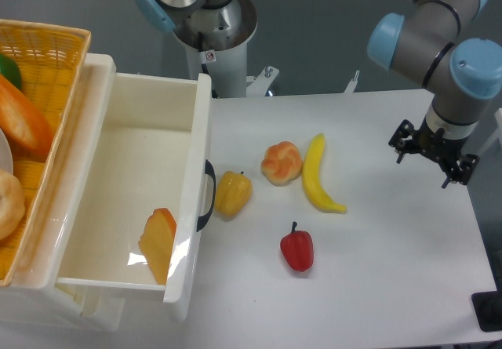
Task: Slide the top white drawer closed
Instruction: 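Move the gripper from its start pose toward the open white drawer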
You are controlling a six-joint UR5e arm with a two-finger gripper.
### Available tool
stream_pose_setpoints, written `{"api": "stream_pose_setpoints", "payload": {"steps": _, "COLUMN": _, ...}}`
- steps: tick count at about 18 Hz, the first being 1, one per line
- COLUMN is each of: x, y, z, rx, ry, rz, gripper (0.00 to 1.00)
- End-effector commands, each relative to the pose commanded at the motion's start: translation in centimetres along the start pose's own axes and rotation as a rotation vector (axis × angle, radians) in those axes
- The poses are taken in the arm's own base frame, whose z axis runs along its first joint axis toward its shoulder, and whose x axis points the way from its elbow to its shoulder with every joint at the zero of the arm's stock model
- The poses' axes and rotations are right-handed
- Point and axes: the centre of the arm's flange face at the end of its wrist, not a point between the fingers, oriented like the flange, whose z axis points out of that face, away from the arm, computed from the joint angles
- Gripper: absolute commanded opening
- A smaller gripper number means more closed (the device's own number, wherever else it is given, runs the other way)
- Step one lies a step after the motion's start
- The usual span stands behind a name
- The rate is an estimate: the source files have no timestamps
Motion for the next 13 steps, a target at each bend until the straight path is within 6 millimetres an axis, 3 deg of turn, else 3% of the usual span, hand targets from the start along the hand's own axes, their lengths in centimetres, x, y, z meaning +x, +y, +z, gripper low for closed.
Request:
{"api": "stream_pose_setpoints", "payload": {"steps": 5, "x": 0.5, "y": -0.9, "z": -0.3, "rx": 0.003, "ry": -0.006, "rz": 0.009, "gripper": 1.00}}
{"api": "stream_pose_setpoints", "payload": {"steps": 7, "x": 2.3, "y": -2.8, "z": -0.6, "rx": 0.008, "ry": -0.004, "rz": 0.030, "gripper": 1.00}}
{"api": "stream_pose_setpoints", "payload": {"steps": 10, "x": 3.8, "y": -3.0, "z": -0.3, "rx": 0.012, "ry": -0.025, "rz": 0.029, "gripper": 1.00}}
{"api": "stream_pose_setpoints", "payload": {"steps": 12, "x": 6.0, "y": -2.9, "z": -0.1, "rx": 0.018, "ry": -0.009, "rz": 0.000, "gripper": 1.00}}
{"api": "stream_pose_setpoints", "payload": {"steps": 13, "x": 7.0, "y": -3.1, "z": -0.9, "rx": 0.043, "ry": -0.011, "rz": -0.009, "gripper": 1.00}}
